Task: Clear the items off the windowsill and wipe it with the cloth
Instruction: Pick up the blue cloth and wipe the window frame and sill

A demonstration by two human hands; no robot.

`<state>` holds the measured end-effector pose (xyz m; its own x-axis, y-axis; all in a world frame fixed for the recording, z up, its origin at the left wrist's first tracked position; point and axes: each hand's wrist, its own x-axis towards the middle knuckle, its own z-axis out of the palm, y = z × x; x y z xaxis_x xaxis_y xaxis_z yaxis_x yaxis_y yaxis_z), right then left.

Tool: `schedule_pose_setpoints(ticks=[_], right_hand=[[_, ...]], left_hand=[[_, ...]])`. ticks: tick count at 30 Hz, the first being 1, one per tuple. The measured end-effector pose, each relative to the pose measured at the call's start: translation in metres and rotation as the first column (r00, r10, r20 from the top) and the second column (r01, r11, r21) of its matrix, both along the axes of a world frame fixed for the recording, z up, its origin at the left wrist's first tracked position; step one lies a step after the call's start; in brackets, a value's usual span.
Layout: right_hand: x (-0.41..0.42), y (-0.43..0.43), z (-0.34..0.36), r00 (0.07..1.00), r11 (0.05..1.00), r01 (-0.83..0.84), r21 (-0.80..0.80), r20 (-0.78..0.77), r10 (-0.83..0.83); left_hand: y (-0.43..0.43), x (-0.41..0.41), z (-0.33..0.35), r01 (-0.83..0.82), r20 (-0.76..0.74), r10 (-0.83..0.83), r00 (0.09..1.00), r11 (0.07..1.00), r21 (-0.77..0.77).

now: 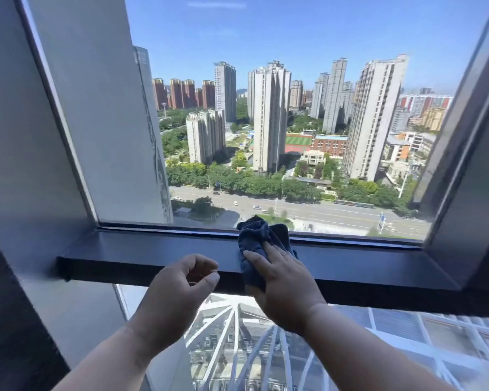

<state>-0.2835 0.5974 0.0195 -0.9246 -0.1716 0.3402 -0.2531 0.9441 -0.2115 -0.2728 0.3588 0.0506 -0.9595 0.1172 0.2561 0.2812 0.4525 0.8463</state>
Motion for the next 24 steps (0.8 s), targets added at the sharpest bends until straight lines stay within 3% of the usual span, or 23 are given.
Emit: schedule_pose_setpoints(ticks=[8, 13, 18, 24], right_hand=[[0.063, 0.141, 0.007, 0.942, 0.943, 0.329, -0.043, 0.082, -0.325], [0.091, 0.214, 0.026, 0.902, 0.911, 0.411, -0.018, 0.153, -0.404], [0.086, 0.218, 0.025, 0.873, 0.871, 0.479, -0.105, 0.158, -0.461], [0.087, 0.21, 0.007, 0.881, 0.872, 0.471, -0.131, 0.015, -0.473]], left_hand=[[0.066, -0.01, -0.01, 0.201, 0.006, -0.201, 0.98, 0.979, -0.026], [0.094, -0.012, -0.009, 0.306, 0.019, -0.305, 0.952, 0.952, -0.013], [0.112, -0.019, -0.013, 0.334, 0.041, -0.334, 0.942, 0.943, 0.001], [0.115, -0.022, -0.019, 0.317, 0.041, -0.316, 0.948, 0.948, -0.008]])
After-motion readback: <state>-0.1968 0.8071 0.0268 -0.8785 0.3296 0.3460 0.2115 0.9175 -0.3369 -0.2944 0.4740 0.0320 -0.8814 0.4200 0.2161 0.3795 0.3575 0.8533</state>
